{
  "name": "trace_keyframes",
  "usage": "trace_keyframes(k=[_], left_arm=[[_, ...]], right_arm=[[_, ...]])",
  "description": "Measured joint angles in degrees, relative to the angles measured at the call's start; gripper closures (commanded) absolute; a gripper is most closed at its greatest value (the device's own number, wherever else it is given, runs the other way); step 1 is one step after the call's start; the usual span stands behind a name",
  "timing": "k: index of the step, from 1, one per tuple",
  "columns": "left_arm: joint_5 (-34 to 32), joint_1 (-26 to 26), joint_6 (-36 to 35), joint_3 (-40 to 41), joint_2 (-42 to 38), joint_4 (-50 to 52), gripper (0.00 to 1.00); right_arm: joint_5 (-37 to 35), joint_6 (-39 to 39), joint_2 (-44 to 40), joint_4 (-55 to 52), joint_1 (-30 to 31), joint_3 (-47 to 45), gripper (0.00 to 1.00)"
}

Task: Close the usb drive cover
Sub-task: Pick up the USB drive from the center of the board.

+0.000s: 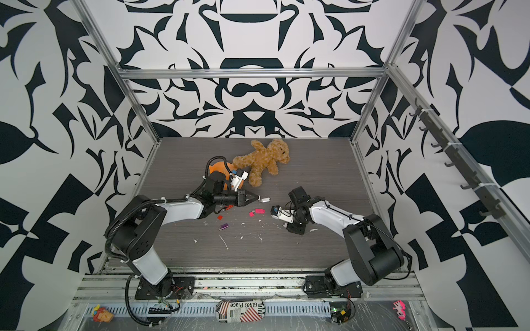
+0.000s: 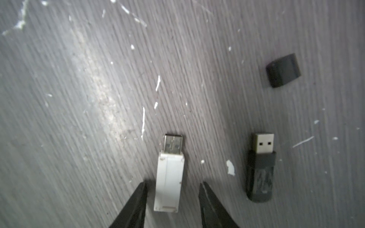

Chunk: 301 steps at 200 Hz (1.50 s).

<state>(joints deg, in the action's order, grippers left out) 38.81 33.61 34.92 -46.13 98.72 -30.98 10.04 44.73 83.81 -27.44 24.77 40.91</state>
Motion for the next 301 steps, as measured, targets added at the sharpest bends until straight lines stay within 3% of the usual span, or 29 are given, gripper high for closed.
trace_keyframes(k=[31, 129, 212, 259, 301], left_arm=[[0.0, 0.0, 0.0, 0.0, 0.0, 0.0, 0.90], [-0.5, 0.0, 0.0, 0.0, -0.1, 0.0, 0.91], [-0.5, 0.0, 0.0, 0.0, -0.7, 0.0, 0.91], [-1.2, 0.0, 0.2, 0.2, -0.7, 0.4, 0.91], [-1.7, 0.3, 1.1, 0.2, -0.7, 0.4, 0.91]], right_arm=[[0.1, -0.1, 1.7, 0.0, 0.0, 1.5, 0.63], [0.6, -0.7, 5.9, -4.2, -0.1, 5.8, 0.69], [1.6, -0.8, 3.5, -3.5, -0.1, 5.1, 0.77], [3.1, -0.9, -7.1, 5.9, 2.2, 1.0, 0.77], [1.5, -2.6, -9.6, 18.6, 7.4, -4.2, 0.77]])
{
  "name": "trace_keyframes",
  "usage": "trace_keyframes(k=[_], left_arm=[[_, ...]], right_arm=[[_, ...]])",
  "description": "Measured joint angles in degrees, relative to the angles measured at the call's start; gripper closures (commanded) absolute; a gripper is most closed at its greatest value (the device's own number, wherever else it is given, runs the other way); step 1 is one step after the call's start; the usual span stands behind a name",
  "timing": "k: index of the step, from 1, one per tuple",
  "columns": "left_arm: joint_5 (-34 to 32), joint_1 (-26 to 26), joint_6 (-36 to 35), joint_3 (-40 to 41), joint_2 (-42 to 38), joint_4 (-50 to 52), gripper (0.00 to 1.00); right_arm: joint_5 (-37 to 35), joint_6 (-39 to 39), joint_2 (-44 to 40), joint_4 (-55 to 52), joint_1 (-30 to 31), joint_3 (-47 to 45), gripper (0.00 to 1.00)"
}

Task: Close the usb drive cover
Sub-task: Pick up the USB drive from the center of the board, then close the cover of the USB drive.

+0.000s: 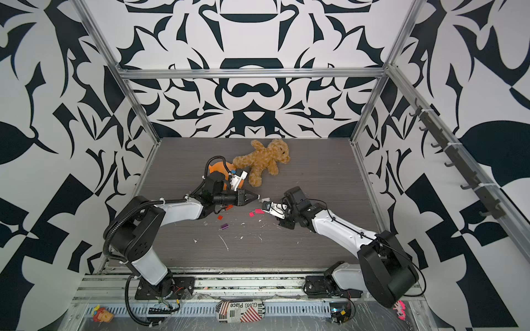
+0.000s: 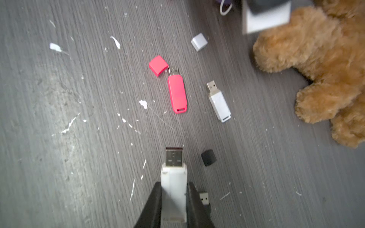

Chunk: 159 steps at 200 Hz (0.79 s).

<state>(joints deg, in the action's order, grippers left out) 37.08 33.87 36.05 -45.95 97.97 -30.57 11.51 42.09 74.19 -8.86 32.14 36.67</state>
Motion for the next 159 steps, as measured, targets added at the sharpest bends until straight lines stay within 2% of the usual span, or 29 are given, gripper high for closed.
trace_keyframes(k=[61, 159], left_arm=[[-0.7, 1.5, 0.6, 0.0, 0.0, 0.0, 0.91], [-1.3, 1.9, 1.0, 0.0, 0.0, 0.0, 0.91]], right_arm=[[-6.4, -3.7, 2.3, 12.8, 4.7, -1.6, 0.77], [-9.3, -6.8, 2.6, 18.8, 5.1, -1.7, 0.78]])
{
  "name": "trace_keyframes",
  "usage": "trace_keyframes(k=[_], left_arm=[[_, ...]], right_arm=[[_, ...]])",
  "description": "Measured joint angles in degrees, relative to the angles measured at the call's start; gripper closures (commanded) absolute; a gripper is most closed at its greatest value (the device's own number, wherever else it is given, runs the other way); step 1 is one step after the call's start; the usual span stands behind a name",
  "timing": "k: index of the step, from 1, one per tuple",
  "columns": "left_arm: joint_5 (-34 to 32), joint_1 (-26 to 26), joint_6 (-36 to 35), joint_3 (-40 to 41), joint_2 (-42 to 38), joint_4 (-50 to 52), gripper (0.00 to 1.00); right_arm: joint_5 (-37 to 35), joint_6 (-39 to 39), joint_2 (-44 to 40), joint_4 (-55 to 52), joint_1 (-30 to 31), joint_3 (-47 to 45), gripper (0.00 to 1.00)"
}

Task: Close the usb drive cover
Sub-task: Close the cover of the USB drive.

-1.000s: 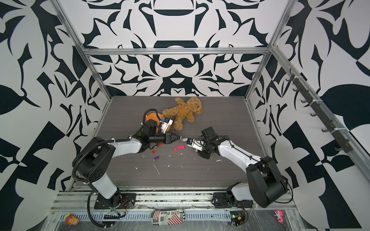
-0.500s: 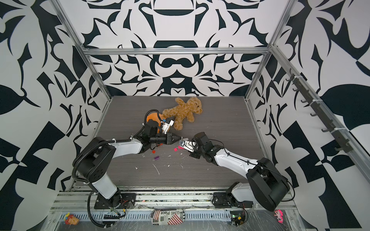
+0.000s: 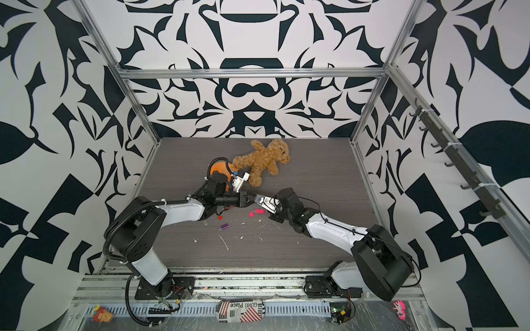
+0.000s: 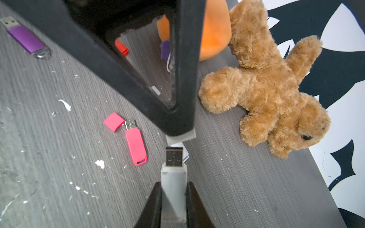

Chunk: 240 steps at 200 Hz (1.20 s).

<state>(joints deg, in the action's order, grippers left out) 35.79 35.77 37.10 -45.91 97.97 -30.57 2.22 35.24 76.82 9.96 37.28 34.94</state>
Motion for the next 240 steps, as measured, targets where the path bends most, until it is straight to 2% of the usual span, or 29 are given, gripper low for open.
trace_keyframes(k=[240], left_arm=[[-1.7, 1.0, 0.0, 0.1, 0.0, 0.1, 0.91]], right_arm=[[2.3, -1.6, -1.4, 5.6, 0.0, -2.8, 0.80]])
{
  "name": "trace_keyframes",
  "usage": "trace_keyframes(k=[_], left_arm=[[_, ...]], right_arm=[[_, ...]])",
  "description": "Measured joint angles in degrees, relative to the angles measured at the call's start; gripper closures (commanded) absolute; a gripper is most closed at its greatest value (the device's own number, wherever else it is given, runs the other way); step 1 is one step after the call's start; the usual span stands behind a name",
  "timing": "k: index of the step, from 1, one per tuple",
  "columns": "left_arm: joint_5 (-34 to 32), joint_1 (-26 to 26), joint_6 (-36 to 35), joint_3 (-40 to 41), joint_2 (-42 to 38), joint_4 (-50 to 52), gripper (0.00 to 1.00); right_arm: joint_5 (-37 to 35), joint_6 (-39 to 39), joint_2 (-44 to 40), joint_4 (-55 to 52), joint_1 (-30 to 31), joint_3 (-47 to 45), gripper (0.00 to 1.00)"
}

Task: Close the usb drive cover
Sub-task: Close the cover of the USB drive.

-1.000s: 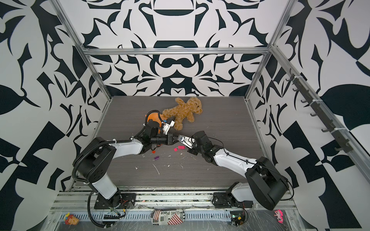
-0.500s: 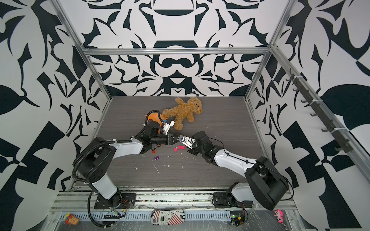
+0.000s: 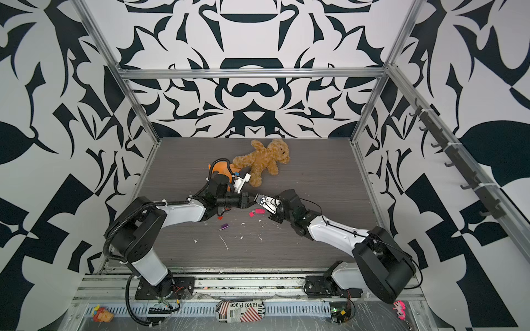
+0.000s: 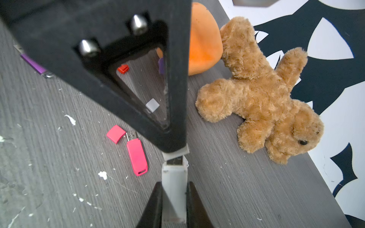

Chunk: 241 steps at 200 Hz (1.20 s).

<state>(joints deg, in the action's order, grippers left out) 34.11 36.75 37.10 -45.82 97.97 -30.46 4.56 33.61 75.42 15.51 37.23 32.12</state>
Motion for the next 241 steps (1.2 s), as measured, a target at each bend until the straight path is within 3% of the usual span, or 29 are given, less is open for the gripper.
trace_keyframes(k=[63, 147, 241], left_arm=[[0.7, 0.1, 0.2, 0.1, 0.0, -0.1, 0.91], [2.4, 0.1, -2.0, 0.3, 0.0, 2.6, 0.92], [2.4, 0.0, -2.6, 0.3, 0.0, 2.8, 0.92]], right_arm=[[1.2, 1.5, -0.3, 0.7, 0.0, -0.4, 0.80], [5.0, 13.4, 0.3, 0.2, -0.8, -0.4, 0.80], [7.3, 14.1, 1.6, -0.6, -1.7, 1.1, 0.82]])
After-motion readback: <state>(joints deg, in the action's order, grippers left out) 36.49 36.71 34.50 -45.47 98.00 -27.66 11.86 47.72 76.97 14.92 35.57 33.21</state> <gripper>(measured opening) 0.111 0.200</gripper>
